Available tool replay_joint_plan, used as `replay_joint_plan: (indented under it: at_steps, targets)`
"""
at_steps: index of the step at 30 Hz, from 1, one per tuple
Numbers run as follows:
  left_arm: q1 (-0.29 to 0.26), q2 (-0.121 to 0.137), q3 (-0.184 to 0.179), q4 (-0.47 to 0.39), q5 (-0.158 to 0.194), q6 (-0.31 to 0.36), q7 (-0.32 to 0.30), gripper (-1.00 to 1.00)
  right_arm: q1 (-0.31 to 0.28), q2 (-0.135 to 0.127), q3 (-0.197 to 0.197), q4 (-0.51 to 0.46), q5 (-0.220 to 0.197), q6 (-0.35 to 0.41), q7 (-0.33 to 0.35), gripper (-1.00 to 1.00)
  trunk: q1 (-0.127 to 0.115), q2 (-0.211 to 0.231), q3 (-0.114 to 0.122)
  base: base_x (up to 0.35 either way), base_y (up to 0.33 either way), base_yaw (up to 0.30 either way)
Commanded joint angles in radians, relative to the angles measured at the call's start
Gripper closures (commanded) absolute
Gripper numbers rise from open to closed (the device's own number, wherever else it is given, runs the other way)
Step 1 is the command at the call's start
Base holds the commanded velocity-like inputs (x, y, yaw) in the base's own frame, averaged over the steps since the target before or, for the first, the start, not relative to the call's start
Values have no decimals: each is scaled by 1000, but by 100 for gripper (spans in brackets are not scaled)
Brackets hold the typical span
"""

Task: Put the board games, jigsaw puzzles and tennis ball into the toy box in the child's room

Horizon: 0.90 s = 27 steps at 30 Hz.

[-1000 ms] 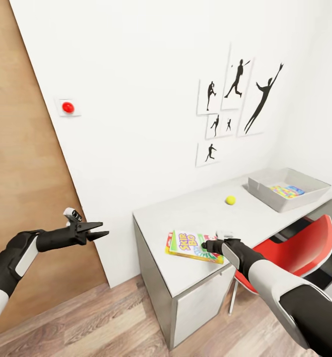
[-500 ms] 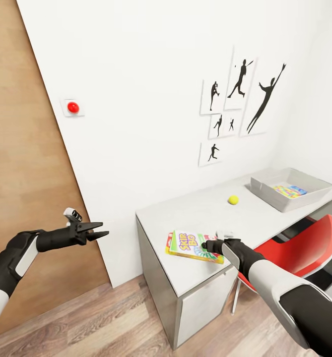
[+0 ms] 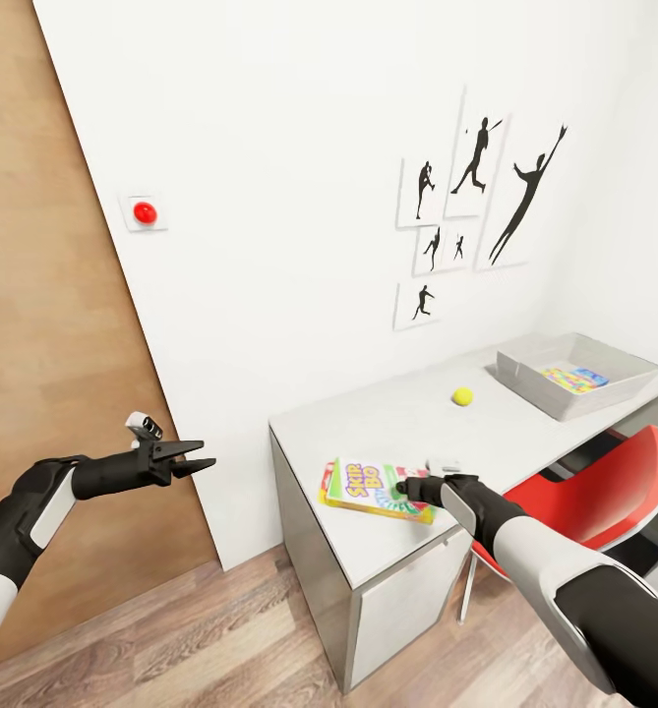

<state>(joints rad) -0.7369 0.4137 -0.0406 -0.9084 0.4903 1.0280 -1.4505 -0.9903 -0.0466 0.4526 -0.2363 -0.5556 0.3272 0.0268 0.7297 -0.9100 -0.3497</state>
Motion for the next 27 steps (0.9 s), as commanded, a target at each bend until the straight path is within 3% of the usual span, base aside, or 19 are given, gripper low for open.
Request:
replay_joint_plan:
  at_steps: [1,22,27]
  targets:
    - [-1,1,-3,0,2,11,-4,-100,-1,0,3,-2,0,4,4,-100,0,-1,-1,0,0,0]
    - [-1,2,-3,0,2,11,-4,-100,1,-1,3,-57,3,-3,8,-100,0,-1,-1,0,7,0]
    - [-1,-13,-5,2,2,9,1,-100,-2,11,-10,-53,3,-11,-4,-100,0,-1,-1,0,-2,0]
